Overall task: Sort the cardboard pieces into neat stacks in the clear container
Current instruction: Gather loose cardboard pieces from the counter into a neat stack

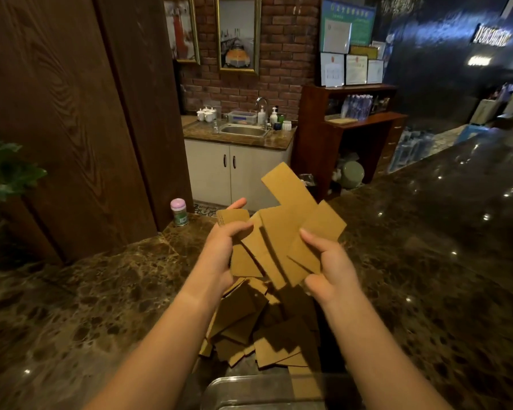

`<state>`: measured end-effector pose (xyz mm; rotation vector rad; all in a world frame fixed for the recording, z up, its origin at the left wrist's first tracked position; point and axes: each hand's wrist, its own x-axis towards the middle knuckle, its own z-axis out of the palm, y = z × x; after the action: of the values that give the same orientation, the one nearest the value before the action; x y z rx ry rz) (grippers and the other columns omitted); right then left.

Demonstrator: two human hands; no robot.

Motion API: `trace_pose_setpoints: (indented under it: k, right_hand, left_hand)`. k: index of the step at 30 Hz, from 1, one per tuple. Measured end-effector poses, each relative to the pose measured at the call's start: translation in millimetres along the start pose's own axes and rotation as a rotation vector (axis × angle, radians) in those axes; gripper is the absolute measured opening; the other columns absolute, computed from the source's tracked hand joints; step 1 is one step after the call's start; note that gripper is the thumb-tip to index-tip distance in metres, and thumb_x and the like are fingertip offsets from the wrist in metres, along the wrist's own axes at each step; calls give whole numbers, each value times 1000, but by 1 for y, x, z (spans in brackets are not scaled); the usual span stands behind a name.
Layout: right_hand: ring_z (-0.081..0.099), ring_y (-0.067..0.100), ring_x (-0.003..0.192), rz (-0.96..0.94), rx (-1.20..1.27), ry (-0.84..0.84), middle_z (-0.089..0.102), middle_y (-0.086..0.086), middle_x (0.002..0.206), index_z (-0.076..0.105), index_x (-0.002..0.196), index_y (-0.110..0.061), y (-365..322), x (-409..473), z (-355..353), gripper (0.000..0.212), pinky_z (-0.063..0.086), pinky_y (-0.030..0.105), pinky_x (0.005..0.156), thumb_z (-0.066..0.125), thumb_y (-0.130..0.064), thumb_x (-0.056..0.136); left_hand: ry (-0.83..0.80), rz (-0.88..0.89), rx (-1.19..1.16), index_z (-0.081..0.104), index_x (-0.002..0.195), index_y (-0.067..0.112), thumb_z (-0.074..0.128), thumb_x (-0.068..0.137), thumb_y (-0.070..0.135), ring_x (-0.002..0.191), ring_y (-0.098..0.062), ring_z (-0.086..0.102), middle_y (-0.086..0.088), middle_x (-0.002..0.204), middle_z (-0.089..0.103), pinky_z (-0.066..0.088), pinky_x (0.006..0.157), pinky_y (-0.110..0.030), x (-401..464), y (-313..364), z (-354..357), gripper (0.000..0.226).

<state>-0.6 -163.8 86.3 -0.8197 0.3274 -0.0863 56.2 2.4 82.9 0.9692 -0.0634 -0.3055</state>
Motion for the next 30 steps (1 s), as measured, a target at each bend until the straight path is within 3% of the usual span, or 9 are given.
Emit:
trace_pose_setpoints:
  k: [1, 3, 5, 7, 13, 20, 24, 27, 30]
  right_hand:
    - [68, 40, 106, -5, 6, 34, 72, 18, 116, 61, 129, -16, 8, -2, 7, 45, 56, 56, 85, 70, -9, 85]
    - [72, 36, 95, -34, 44, 87, 75, 15, 108, 64, 121, -22, 23, -3, 17, 39, 60, 49, 69, 71, -9, 85]
    - [76, 27, 78, -92, 80, 120, 79, 7, 94, 67, 109, -29, 34, -4, 23, 32, 60, 41, 54, 73, -7, 85]
    - [77, 20, 71, -140, 75, 132, 79, 1, 86, 67, 106, -31, 34, -5, 27, 31, 59, 37, 49, 73, -8, 86]
    - [76, 25, 81, -111, -10, 137, 79, 4, 95, 68, 112, -29, 12, -9, 14, 34, 60, 39, 53, 75, -11, 84]
    - [72, 31, 96, -85, 45, 138, 78, 7, 101, 66, 114, -27, 8, -8, 12, 36, 61, 46, 61, 76, -10, 83]
    - [72, 30, 95, -129, 77, 163, 74, 10, 108, 61, 116, -20, 8, -8, 16, 38, 60, 43, 65, 76, -9, 83]
    - [72, 23, 91, -268, 24, 231, 72, 3, 100, 55, 102, -23, 7, -8, 18, 32, 59, 39, 67, 78, -11, 83]
    - [70, 12, 90, -451, -123, 272, 70, -5, 98, 55, 99, -33, 9, -12, 22, 34, 59, 34, 74, 78, -13, 83]
  left_hand:
    - [42, 39, -75, 66, 123, 30, 66, 86, 12, 86, -26, 72, -13, 99, 75, 59, 73, -41, 0, -7, 7, 41]
    - [75, 118, -185, 66, 122, 29, 72, 79, 18, 91, -26, 72, -11, 101, 75, 58, 74, -41, -2, -19, 18, 46]
    - [61, 154, -214, 67, 120, 28, 73, 73, 14, 93, -27, 73, -11, 104, 76, 60, 72, -40, -6, -26, 24, 50]
    - [57, 142, -242, 70, 117, 29, 70, 75, 14, 99, -31, 71, -13, 109, 75, 59, 79, -45, -9, -27, 25, 45]
    - [79, 159, -276, 63, 124, 28, 51, 100, 23, 100, -31, 70, -15, 108, 74, 57, 81, -46, -6, -11, 15, 28]
    - [22, 219, -63, 66, 121, 34, 72, 77, 41, 85, -22, 73, -4, 90, 75, 59, 72, -42, -5, -8, 14, 45]
    - [27, -33, -104, 63, 125, 28, 61, 87, 55, 88, -29, 75, -10, 103, 77, 60, 63, -42, -5, -10, 14, 47]
    - [64, -222, -42, 61, 128, 21, 57, 93, 53, 69, -24, 70, -12, 98, 73, 56, 56, -35, -6, -10, 13, 47]
    - [166, 22, 78, 60, 119, 30, 66, 84, 57, 69, -18, 69, -8, 98, 69, 60, 60, -36, -6, -15, 14, 45]
